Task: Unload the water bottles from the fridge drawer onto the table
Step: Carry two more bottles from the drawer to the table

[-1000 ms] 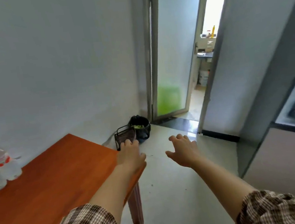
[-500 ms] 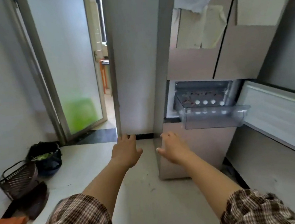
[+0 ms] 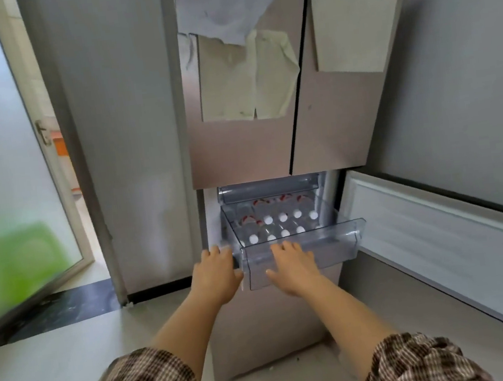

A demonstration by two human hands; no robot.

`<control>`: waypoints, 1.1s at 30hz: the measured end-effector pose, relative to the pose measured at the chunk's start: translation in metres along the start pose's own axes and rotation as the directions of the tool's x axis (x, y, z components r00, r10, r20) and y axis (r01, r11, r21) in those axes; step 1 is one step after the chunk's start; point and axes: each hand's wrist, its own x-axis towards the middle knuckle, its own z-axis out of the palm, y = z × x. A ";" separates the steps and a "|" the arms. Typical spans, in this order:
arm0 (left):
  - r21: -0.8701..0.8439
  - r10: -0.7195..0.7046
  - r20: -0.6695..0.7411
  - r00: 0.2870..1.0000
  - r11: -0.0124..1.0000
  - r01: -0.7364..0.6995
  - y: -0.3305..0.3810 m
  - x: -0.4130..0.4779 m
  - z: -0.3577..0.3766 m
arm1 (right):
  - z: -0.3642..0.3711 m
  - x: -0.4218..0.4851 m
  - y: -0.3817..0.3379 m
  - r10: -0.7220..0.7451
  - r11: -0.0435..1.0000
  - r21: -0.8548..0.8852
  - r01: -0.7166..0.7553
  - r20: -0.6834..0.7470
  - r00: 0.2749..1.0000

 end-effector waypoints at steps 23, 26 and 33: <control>-0.025 -0.140 0.259 0.956 0.988 0.152 0.093 0.332 0.155 | 0.061 0.349 0.188 -0.175 0.982 0.107 0.155 0.213 0.961; -0.045 -0.147 0.248 0.958 0.986 0.163 0.092 0.356 0.171 | 0.071 0.376 0.197 -0.235 0.963 0.185 0.194 0.234 0.943; -0.093 -0.148 0.233 0.961 0.981 0.173 0.087 0.383 0.194 | 0.092 0.404 0.197 -0.301 0.921 0.324 0.217 0.239 0.923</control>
